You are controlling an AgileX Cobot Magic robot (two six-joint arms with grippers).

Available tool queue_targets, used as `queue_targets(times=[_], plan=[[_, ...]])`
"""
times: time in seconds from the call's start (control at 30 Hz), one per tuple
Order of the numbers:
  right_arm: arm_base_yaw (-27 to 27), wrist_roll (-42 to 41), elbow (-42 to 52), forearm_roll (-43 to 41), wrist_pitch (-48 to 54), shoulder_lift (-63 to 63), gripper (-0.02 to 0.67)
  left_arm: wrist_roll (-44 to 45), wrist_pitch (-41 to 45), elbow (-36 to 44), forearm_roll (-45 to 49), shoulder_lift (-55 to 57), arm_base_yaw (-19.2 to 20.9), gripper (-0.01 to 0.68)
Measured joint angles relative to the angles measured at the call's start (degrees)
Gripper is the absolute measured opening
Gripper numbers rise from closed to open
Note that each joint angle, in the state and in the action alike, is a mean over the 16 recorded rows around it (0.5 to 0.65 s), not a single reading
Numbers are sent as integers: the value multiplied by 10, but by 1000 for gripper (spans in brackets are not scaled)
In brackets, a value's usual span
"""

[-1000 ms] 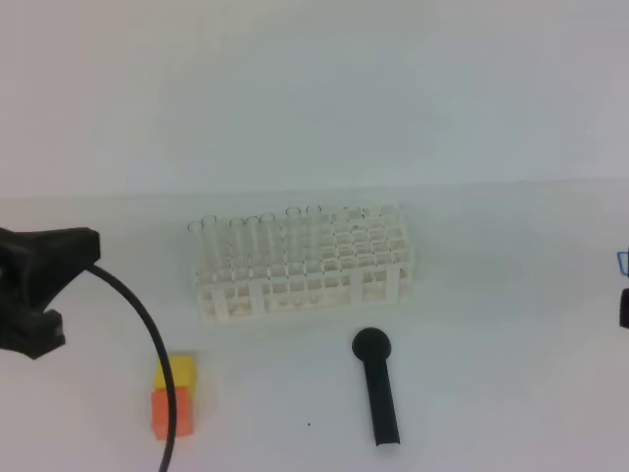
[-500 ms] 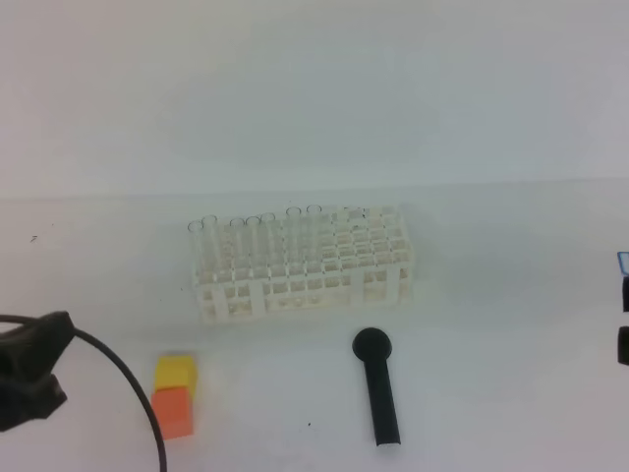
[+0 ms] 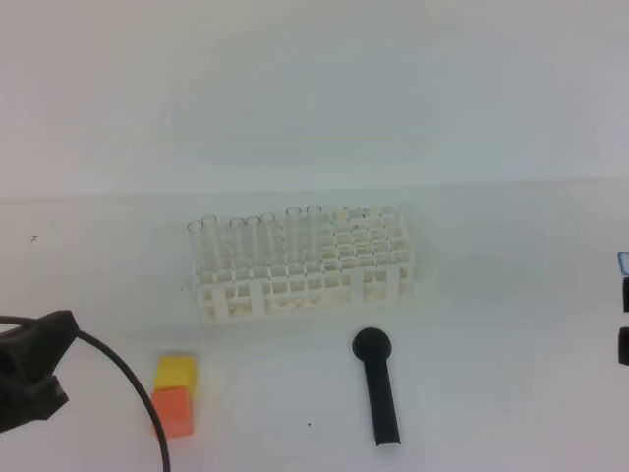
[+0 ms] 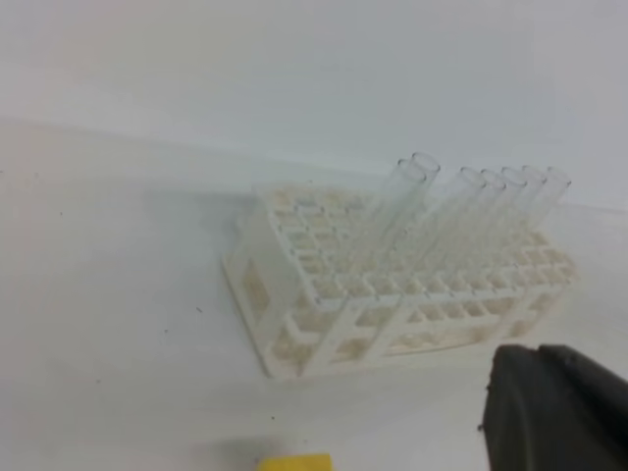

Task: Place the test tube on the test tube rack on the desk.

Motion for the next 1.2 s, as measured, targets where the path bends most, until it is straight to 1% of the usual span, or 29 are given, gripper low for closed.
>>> queue_targets(times=[0.23,0.5,0.77,1.0,1.2], plan=[[0,-5,4,3,-23,0,123,0,-27,0,1,-64,-5,-1],[0,-8,17,13,-71,2,123,0,-57,0,2,-202,-10,-1],[0,-8,31,30,-98,4,123,-1,-64,0,2,-333,-15,-1],[0,-8,36,46,-100,5,123,-2,-65,8,0,-429,-45,-1],[0,-9,37,64,-96,6,123,-2,-64,40,-2,-495,-80,-1]])
